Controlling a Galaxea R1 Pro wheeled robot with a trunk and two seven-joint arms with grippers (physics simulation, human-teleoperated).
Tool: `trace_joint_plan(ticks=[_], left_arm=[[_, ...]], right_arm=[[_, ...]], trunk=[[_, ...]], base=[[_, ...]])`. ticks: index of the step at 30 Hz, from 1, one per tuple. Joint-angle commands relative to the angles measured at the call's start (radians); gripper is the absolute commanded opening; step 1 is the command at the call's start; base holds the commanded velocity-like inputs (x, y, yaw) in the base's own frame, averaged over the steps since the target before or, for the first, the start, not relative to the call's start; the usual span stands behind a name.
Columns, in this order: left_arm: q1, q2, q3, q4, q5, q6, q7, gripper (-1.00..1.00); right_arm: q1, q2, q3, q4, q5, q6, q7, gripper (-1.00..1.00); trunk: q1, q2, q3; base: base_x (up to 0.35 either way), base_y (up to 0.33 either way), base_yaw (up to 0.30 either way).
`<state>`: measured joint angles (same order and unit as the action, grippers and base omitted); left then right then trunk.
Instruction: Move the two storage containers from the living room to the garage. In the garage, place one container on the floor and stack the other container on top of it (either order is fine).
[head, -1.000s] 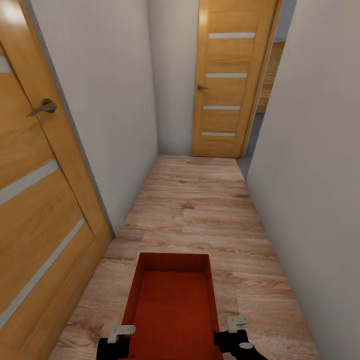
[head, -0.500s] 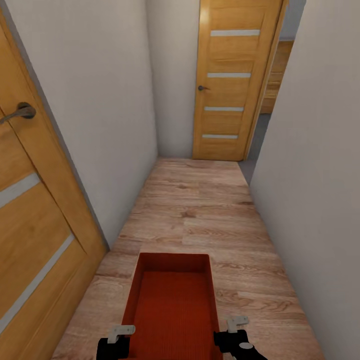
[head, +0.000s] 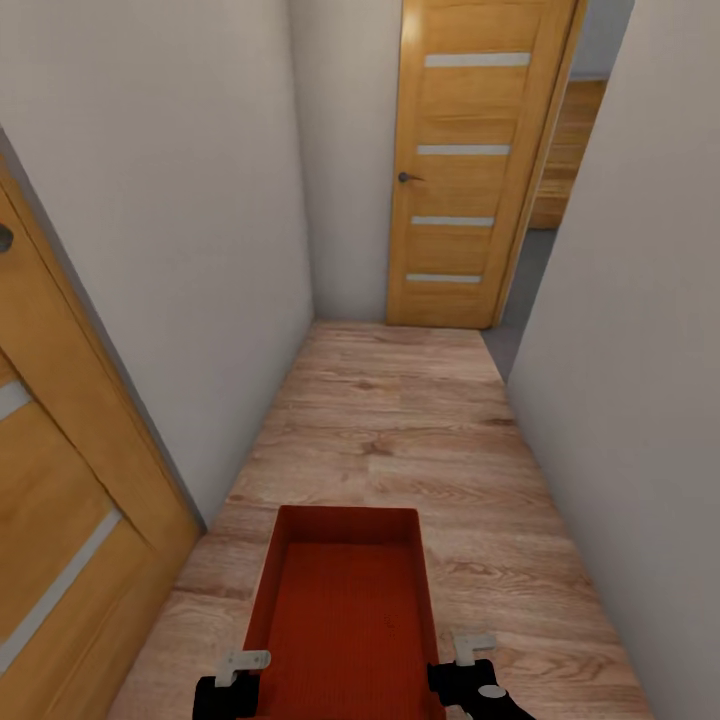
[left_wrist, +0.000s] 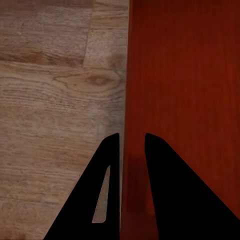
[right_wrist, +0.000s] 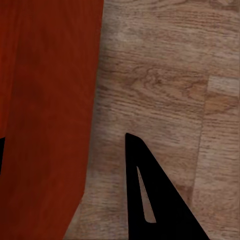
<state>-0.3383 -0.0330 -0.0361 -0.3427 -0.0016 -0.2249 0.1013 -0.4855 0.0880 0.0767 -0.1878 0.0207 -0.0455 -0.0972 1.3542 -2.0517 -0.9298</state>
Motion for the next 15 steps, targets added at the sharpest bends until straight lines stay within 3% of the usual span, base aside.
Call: trace_joint_plan(ticks=[1, 15], left_arm=[[-0.001, 0.001, 0.005, 0.0, 0.0, -0.004, 0.015, -1.0], [-0.001, 0.001, 0.005, 0.001, 0.0, -0.004, 0.015, -1.0]], right_arm=[[-0.001, -0.001, 0.005, 0.001, 0.004, -0.002, -0.01, -1.0], [-0.001, -0.001, 0.005, 0.001, 0.004, -0.002, -0.01, -1.0]], trunk=[[0.0, 0.0, -0.001], [0.0, 0.0, -0.001]], base=[[0.347, 0.0, 0.0], [0.347, 0.0, 0.0]])
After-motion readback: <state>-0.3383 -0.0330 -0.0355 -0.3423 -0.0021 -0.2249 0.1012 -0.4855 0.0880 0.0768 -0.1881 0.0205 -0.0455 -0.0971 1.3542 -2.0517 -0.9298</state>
